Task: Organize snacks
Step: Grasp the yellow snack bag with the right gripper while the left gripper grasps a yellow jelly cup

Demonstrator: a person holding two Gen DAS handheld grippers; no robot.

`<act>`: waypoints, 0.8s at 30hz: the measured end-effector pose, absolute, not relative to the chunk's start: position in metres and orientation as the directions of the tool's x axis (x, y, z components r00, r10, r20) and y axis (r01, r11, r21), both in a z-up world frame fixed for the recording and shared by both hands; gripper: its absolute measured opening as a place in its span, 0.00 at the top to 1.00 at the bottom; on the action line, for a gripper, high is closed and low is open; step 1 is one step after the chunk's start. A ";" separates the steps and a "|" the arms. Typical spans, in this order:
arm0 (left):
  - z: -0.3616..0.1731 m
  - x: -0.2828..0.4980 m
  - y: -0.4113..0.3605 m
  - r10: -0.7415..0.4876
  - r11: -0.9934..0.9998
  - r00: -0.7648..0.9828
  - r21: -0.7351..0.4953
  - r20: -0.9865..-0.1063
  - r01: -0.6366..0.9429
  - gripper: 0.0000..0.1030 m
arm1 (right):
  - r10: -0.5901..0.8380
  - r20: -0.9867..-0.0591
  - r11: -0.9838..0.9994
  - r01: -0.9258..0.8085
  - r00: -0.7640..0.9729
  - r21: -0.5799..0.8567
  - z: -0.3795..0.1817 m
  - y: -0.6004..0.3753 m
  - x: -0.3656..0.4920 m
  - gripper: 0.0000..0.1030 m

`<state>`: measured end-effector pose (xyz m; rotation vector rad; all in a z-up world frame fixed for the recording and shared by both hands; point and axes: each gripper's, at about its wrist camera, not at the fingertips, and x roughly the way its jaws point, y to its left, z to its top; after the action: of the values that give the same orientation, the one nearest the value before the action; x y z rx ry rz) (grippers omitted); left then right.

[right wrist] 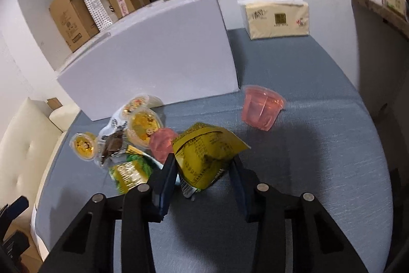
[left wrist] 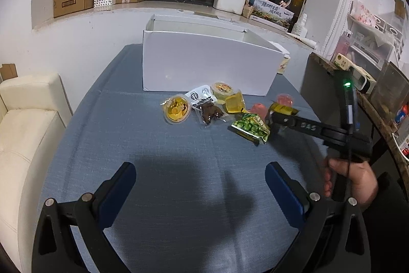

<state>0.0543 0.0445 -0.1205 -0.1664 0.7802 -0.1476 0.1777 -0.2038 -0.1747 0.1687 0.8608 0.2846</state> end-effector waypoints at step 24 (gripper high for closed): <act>-0.169 0.192 0.053 -0.060 0.997 0.648 -0.073 -0.759 0.007 0.01 | 0.342 -0.672 0.939 -0.265 0.656 0.219 -0.122 -0.210 0.106 0.57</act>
<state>0.1924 0.0526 -0.1693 -0.0652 0.8648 -0.0380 0.1058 -0.2101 -0.1217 0.1052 0.7828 0.3447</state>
